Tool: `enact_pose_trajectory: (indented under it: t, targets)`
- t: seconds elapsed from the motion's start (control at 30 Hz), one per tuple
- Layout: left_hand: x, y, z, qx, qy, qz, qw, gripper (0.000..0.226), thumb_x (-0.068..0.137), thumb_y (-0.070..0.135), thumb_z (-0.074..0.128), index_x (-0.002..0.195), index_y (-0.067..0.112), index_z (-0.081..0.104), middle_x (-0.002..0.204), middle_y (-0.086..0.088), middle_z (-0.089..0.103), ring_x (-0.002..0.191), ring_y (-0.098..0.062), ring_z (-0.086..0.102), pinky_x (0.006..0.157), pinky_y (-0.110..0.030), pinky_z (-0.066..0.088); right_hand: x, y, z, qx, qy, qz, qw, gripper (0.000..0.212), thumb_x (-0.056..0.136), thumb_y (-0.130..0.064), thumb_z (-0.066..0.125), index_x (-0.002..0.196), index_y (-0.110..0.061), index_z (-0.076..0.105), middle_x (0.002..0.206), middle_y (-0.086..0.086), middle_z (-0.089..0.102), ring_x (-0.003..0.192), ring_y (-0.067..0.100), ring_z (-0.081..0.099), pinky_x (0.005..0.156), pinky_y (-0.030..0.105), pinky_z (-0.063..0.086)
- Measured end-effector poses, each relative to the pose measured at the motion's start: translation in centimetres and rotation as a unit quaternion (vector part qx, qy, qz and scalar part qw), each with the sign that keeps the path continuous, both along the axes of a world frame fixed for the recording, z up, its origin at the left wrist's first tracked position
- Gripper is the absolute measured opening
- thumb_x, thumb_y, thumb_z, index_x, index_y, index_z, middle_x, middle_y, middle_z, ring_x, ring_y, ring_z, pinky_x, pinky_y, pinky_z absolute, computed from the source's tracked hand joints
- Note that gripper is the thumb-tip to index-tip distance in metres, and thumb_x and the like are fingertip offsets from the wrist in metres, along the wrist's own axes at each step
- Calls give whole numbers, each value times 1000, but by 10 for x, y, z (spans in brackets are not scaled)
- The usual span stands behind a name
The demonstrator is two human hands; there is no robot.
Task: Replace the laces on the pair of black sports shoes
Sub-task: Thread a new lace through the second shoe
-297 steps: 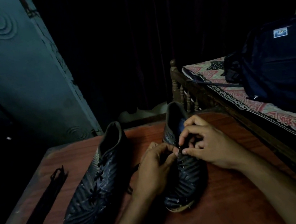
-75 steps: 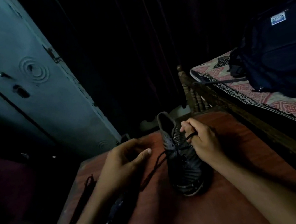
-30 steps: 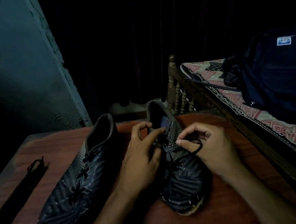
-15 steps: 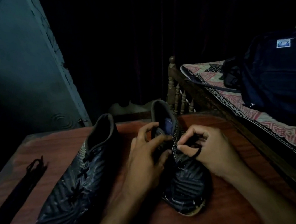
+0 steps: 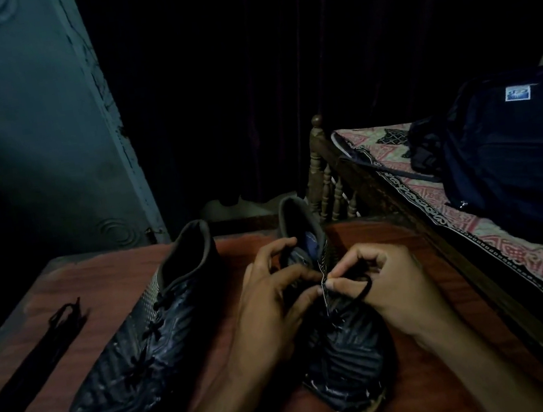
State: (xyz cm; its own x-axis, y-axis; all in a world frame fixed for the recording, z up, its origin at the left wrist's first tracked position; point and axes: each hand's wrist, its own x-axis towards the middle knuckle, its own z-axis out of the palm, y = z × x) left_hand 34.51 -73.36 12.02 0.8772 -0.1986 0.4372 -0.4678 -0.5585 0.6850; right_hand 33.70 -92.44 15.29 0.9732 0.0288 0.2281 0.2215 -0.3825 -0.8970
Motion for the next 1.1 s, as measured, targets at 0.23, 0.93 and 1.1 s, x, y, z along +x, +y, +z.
enact_pose_trajectory:
  t: [0.23,0.93,1.1]
  targets:
    - [0,-2,-2,6,-11,-8,1000,16,89,33,77,98,46,72,145,31,37,132,7,35,101,-2,24,-1,-5,3,19,55,50,997,14,69,-19,90,78,-23,80,81,1,78,79,20,75,80,42,60]
    - [-8,1,14,-175,22,46,983,13,97,24,55,85,25,53,113,19,68,94,1,65,75,-29,51,7,-5,-9,37,-21,66,997,24,82,-2,78,79,-25,75,88,-3,65,58,11,57,55,20,43]
    - [-5,7,29,-463,175,19,869,16,108,15,47,92,13,47,103,-2,78,101,-19,74,89,-37,57,7,0,-11,9,-65,63,996,18,80,-9,73,80,-27,72,92,-6,63,77,22,64,62,36,51]
